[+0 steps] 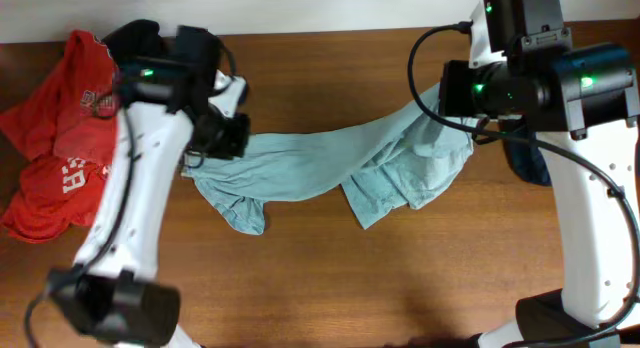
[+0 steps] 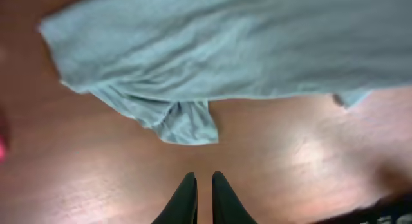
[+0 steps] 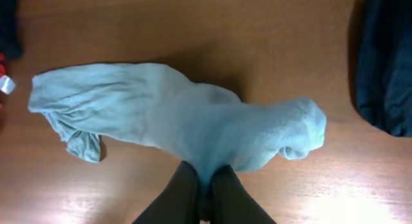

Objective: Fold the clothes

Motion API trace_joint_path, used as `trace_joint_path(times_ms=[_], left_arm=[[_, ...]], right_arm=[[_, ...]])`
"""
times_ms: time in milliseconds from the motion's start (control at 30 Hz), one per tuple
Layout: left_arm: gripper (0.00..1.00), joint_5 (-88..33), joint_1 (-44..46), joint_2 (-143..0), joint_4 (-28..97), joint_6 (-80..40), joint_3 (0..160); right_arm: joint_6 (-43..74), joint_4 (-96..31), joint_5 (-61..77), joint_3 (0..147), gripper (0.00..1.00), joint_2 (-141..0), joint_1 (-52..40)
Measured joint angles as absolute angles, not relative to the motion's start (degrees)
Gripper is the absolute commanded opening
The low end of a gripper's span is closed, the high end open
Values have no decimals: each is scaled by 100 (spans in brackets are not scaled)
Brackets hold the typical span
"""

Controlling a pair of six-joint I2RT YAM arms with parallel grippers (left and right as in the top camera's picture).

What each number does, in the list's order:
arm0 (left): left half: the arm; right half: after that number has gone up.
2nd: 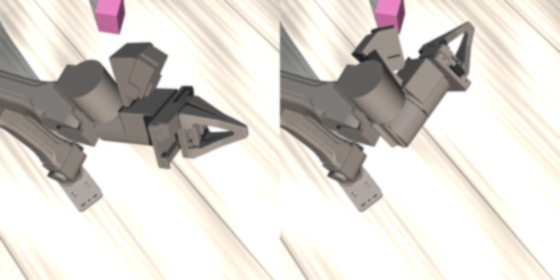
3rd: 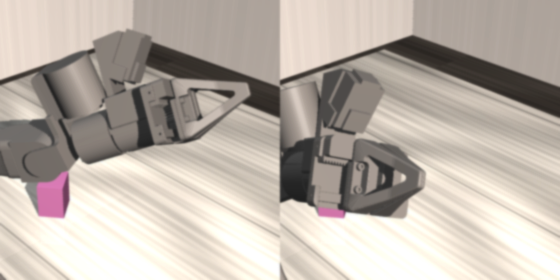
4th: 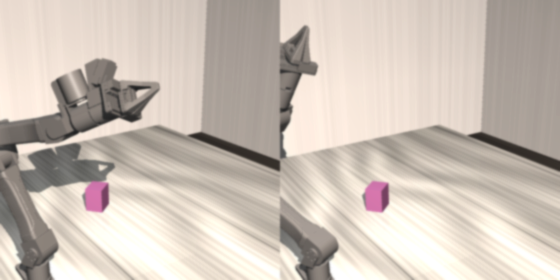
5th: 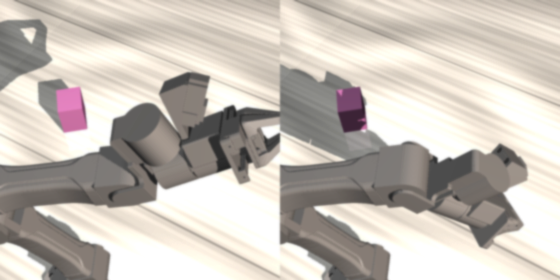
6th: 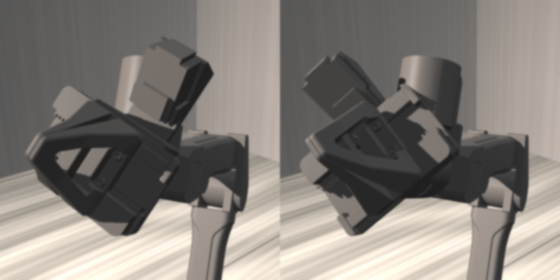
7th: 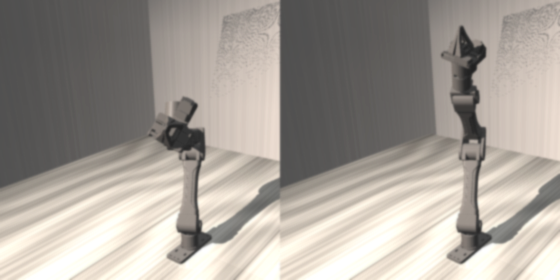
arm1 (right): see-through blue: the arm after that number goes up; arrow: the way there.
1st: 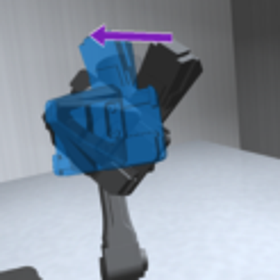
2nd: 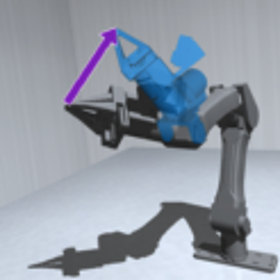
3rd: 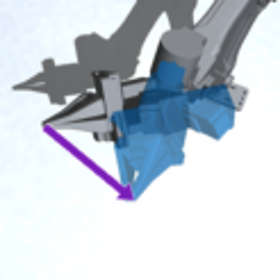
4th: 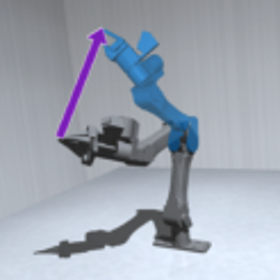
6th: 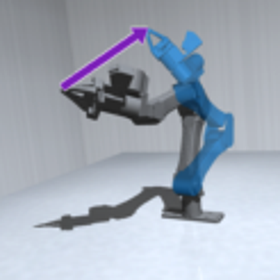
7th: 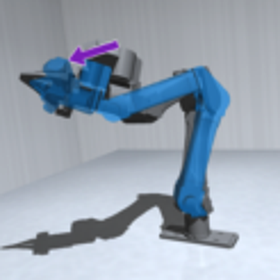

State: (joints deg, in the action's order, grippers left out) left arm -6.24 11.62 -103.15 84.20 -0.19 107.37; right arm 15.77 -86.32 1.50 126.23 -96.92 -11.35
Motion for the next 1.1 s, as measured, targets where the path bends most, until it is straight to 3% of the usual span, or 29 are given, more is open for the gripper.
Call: trace_joint_path(times_ms=[567,1100], left_arm=[[11,-580,1621,-10674,6606,178,8774],[10,-484,2023,-10674,6121,644,8772]], right_arm=[[1306,-7481,390,12623,4,-10044,-486],[1286,-4707,930,12621,4,-10549,-484]])
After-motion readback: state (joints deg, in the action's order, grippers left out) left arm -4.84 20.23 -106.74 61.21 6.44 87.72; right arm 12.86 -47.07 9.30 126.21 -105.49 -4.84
